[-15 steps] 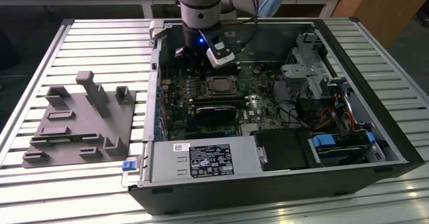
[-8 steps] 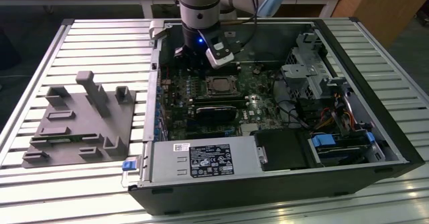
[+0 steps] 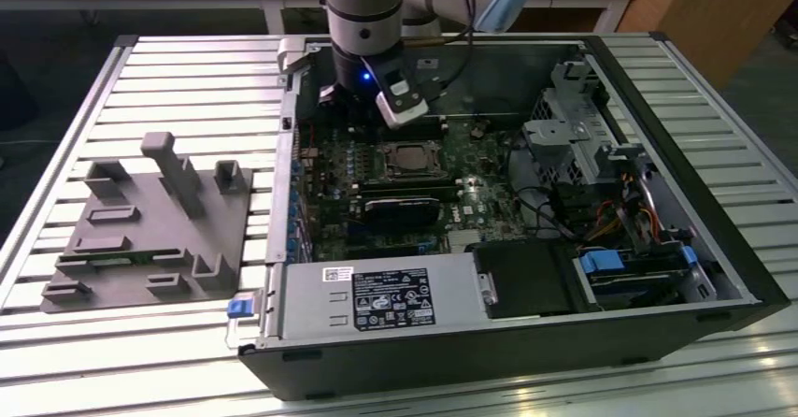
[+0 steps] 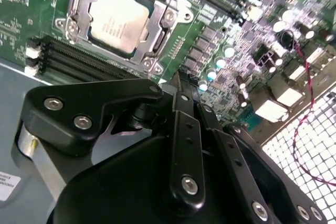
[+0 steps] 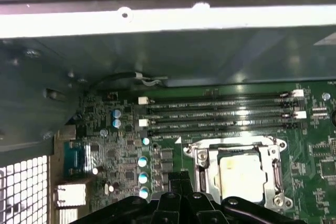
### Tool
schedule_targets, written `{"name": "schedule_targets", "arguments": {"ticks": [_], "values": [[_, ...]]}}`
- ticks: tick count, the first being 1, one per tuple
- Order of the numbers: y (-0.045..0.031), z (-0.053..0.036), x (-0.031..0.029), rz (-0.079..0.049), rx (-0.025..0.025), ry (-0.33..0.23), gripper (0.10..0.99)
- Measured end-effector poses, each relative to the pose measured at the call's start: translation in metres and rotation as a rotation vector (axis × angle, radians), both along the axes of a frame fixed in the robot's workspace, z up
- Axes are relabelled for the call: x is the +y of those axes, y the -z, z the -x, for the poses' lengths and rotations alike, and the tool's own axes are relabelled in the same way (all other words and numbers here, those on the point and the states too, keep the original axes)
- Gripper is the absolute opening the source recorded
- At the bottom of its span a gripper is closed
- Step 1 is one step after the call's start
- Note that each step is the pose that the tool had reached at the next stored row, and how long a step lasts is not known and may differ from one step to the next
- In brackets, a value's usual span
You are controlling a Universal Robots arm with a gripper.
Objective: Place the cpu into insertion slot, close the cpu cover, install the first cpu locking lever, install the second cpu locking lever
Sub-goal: 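Install the first cpu locking lever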
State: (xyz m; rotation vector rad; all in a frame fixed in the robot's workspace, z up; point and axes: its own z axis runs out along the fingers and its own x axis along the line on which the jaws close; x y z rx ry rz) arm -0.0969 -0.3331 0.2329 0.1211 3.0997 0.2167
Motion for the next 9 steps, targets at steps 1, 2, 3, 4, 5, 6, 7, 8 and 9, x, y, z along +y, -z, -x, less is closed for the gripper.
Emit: {"name": "schedule_targets", "arguments": {"ticks": [1,2,3,4,5,6,7,8,9], "values": [[0.0,0.0001,0.0,-0.006,0.0001,0.0,0.106],[0.0,0.0001,0.0,-0.011,0.0001,0.0,0.106],[0.0,0.0002,0.0,-0.016,0.0001,0.0,0.106],[0.0,0.0002,0.0,-0.022,0.0,0.0,0.106],[0.0,0.0002,0.0,-0.028,0.0,0.0,0.106],[0.0,0.0002,0.0,-0.034,0.0001,0.0,0.106],[0.0,0.0002,0.0,-0.039,0.0,0.0,0.106],[0.0,0.0002,0.0,-0.044,0.0001,0.0,0.106],[0.0,0.0002,0.0,-0.049,0.0,0.0,0.106]]}}
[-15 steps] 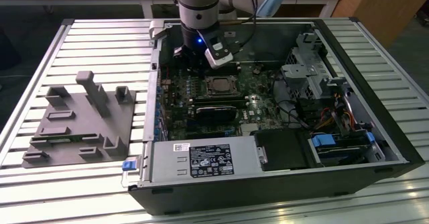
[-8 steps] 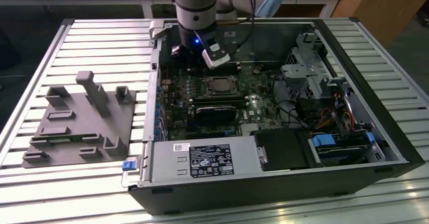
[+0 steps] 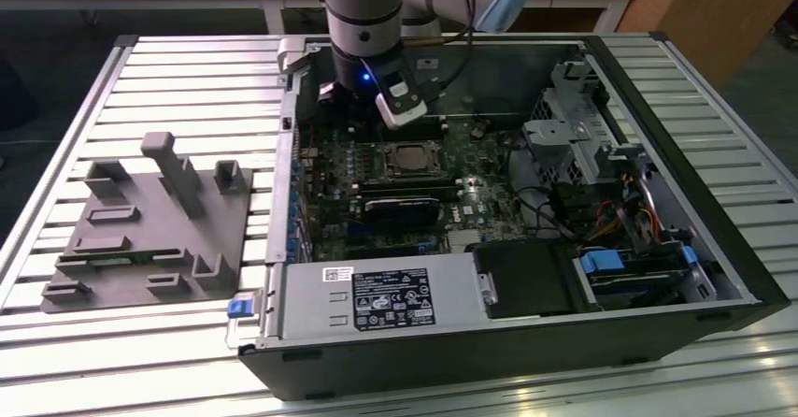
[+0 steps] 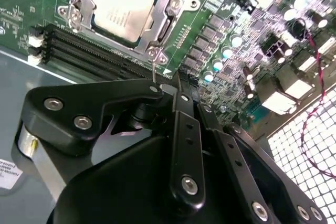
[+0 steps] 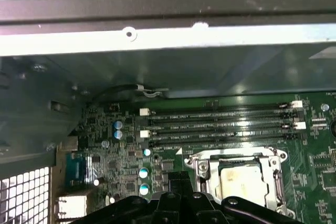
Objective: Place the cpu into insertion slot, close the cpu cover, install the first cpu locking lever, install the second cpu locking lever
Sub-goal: 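Install the first cpu locking lever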
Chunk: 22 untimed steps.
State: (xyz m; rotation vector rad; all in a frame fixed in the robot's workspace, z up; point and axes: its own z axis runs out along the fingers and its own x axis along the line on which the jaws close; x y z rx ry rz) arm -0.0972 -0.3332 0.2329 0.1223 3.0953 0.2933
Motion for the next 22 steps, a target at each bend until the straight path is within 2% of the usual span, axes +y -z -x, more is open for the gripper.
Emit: {"name": "schedule_targets", "arguments": {"ticks": [5,16,22], "values": [[0.0,0.001,0.0,-0.022,0.0,0.0,0.106],[0.0,0.0052,-0.0003,-0.114,0.0001,0.0,0.106],[0.0001,0.0035,-0.0003,-0.118,0.0,0.0,0.106]]}}
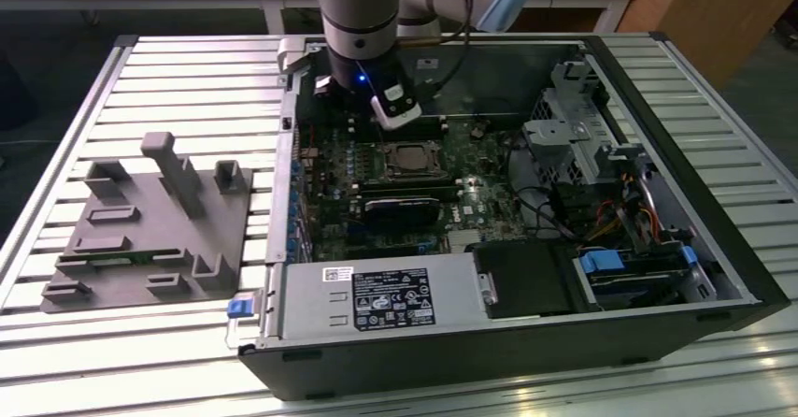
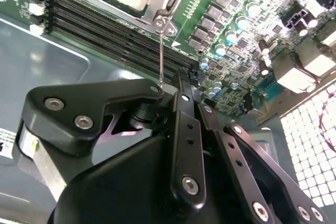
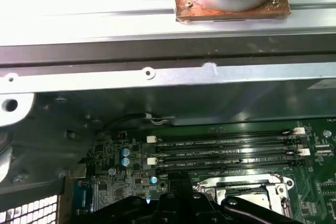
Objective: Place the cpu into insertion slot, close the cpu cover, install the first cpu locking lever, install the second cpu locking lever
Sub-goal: 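Install the first cpu locking lever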
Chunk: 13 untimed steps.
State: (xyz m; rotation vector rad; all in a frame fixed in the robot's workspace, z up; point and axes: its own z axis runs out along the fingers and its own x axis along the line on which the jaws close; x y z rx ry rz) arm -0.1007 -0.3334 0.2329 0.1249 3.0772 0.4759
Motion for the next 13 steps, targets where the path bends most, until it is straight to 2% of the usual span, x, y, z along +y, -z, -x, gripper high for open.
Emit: {"name": "schedule_targets", "arguments": {"ticks": [4,13], "values": [[-0.0001,-0.0091,0.0,0.0,0.0009,0.0,0.106],[0.0,-0.0396,0.0,0.001,0.0058,0.0,0.106]]}}
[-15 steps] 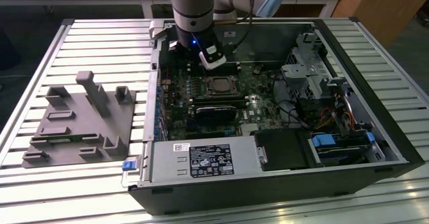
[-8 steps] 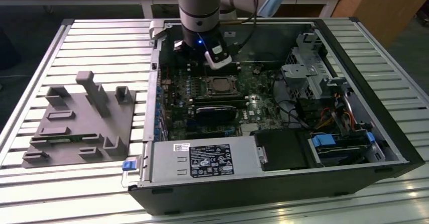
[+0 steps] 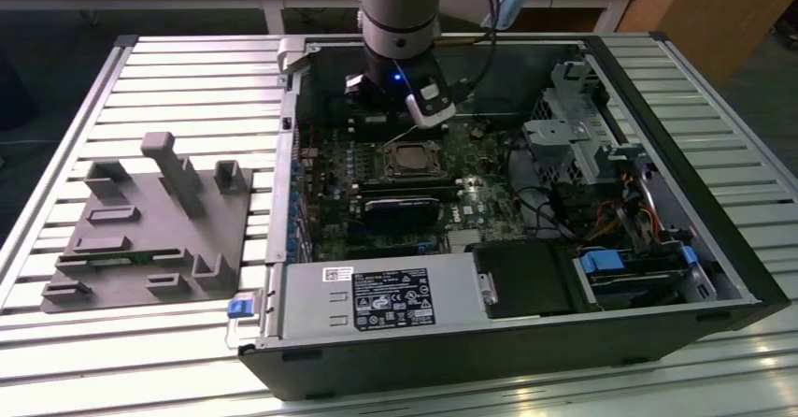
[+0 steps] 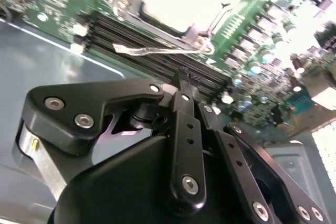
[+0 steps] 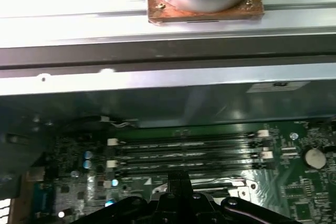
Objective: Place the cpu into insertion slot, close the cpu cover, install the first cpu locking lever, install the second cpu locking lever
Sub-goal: 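Install the first cpu locking lever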
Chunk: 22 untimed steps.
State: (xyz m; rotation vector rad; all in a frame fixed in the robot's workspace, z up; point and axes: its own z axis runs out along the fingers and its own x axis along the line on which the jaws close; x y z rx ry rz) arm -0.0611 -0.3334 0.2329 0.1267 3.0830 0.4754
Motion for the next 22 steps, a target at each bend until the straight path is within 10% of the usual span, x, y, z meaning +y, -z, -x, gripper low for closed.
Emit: {"name": "schedule_targets", "arguments": {"ticks": [8,22], "values": [[0.0009,-0.0113,0.0,0.018,-0.0005,0.0,0.106],[0.0106,-0.0119,0.0,0.018,-0.0632,0.001,0.106]]}}
